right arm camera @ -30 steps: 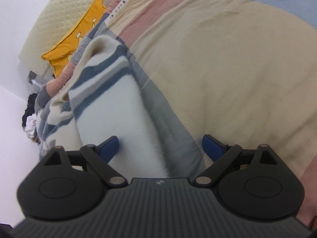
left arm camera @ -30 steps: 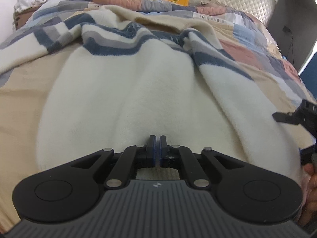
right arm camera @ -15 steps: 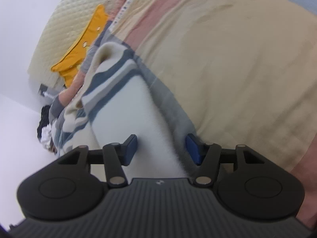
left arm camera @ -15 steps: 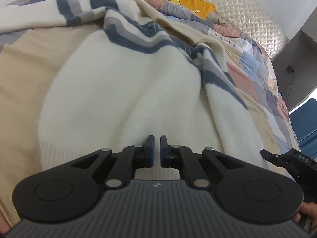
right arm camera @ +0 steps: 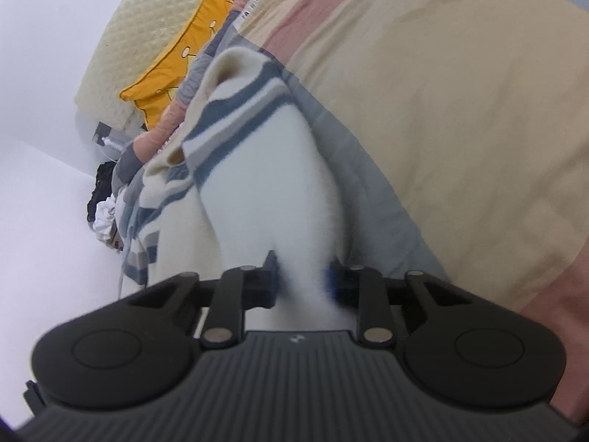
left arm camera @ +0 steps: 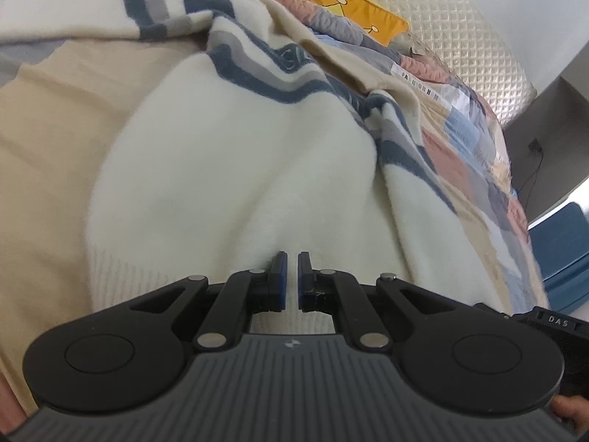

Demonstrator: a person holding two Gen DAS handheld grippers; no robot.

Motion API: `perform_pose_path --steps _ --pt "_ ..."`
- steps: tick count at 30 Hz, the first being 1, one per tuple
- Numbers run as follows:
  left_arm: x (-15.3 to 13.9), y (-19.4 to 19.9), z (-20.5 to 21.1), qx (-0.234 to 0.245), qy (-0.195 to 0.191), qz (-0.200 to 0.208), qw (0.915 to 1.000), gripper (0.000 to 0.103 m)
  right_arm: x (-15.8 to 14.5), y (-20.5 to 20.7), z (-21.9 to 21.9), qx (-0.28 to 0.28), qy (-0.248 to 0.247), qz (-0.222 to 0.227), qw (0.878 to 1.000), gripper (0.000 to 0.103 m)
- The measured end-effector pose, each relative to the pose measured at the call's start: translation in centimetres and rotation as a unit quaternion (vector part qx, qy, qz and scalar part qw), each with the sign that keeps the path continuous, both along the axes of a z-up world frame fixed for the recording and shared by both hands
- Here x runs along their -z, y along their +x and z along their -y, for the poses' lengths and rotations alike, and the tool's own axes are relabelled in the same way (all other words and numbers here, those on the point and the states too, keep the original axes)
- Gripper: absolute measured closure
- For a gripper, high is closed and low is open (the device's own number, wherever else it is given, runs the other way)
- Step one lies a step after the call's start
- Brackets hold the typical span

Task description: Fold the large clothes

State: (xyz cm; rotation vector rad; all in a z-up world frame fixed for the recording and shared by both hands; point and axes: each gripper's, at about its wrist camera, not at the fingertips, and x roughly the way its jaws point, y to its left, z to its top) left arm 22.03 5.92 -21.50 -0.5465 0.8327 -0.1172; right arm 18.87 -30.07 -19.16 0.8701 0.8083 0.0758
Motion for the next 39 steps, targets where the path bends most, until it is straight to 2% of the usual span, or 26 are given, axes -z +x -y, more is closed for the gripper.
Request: perform_pose_path --steps 7,12,17,20,23,25,27,30,32,34,36,37,39 --pt "0.1 0.1 0.0 0.003 -0.006 -0.002 1.0 0.098 -5.5 3.2 3.6 -0.048 -0.103 0.031 0.993 0.086" --pt "0.4 0.5 -0.1 0.0 -0.005 -0.005 1.0 0.098 -9.9 6.4 9.1 -0.038 -0.178 0.035 0.983 0.089" --pt "0.3 0.6 0.1 0.001 -0.001 -0.001 1.0 0.098 -14.6 11.7 13.7 -0.011 -0.257 0.034 0.966 0.089" --pt "0.0 0.7 0.3 0.002 0.012 0.008 0.9999 0.098 -17.6 16.2 15.2 0.013 -0.334 0.047 0.941 0.089" --pt "-0.6 0.6 0.4 -0.002 0.019 0.025 0.9995 0.098 -20.0 20.1 17.2 0.051 -0.353 0.062 0.932 0.089" --pt "-1.1 0.6 0.2 -0.005 0.024 0.035 0.9991 0.098 -20.6 22.3 18.3 0.066 -0.366 0.074 0.925 0.089" --pt "-1.5 0.8 0.1 -0.01 0.022 0.042 0.9988 0.098 -20.2 24.6 19.5 0.076 -0.384 0.067 0.918 0.089" --pt "-1.8 1.4 -0.2 -0.016 0.033 0.052 0.998 0.098 -17.7 27.4 22.2 0.092 -0.379 0.05 0.919 0.089" --pt "-2.0 2.0 -0.2 -0.024 0.057 0.058 0.9964 0.098 -14.9 29.4 23.8 0.099 -0.374 0.025 0.922 0.087" --pt "-1.9 2.6 -0.4 -0.037 0.08 0.061 0.9942 0.098 -11.4 30.8 26.0 0.118 -0.339 -0.002 0.933 0.087" --pt "-1.8 3.4 -1.0 -0.046 0.083 0.062 0.9936 0.098 -8.2 31.7 27.3 0.126 -0.315 -0.019 0.941 0.085" --pt "-1.7 3.6 -1.3 -0.051 0.081 0.063 0.9934 0.098 -6.5 32.0 27.9 0.124 -0.312 -0.023 0.942 0.085" --pt "-1.1 3.9 -1.8 -0.066 0.078 0.054 0.9932 0.098 -3.7 32.4 28.2 0.113 -0.323 -0.025 0.939 0.078"
